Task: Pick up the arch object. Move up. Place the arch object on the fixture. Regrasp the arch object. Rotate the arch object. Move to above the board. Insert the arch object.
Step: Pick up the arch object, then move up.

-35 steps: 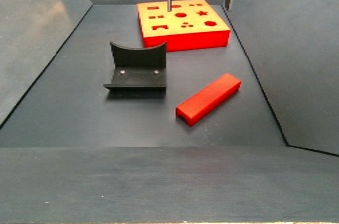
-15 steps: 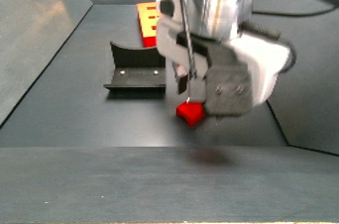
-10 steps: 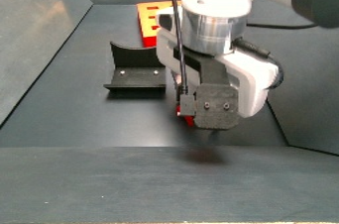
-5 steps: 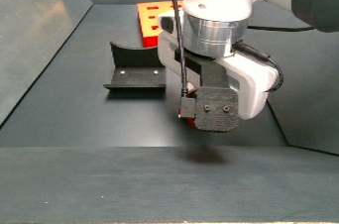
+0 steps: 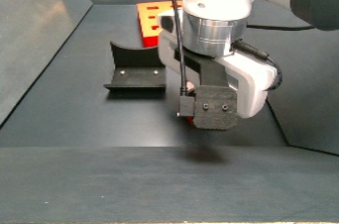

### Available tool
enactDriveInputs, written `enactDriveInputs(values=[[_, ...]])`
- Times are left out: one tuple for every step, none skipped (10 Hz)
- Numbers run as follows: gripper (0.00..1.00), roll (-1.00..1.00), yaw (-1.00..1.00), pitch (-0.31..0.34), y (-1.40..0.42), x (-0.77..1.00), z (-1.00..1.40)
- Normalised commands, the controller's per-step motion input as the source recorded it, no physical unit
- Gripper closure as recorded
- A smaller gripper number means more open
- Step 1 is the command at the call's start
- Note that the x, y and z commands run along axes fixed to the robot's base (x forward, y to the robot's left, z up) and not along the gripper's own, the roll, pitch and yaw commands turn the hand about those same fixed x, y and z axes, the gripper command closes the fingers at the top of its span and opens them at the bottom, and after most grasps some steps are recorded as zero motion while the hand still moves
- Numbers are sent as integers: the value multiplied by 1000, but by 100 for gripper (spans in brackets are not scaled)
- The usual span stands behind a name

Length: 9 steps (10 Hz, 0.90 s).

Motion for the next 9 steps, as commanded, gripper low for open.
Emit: enactDriveInputs(values=[[100,0,0,0,0,0,0],[100,0,0,0,0,0,0],[100,0,0,0,0,0,0],[100,0,0,0,0,0,0],[100,0,0,0,0,0,0],[100,0,0,0,0,0,833],[100,-5,-14,4,-33,2,796],[100,0,-14,27,-24,-17,671],[100,10,-14,39,-11,-14,542]])
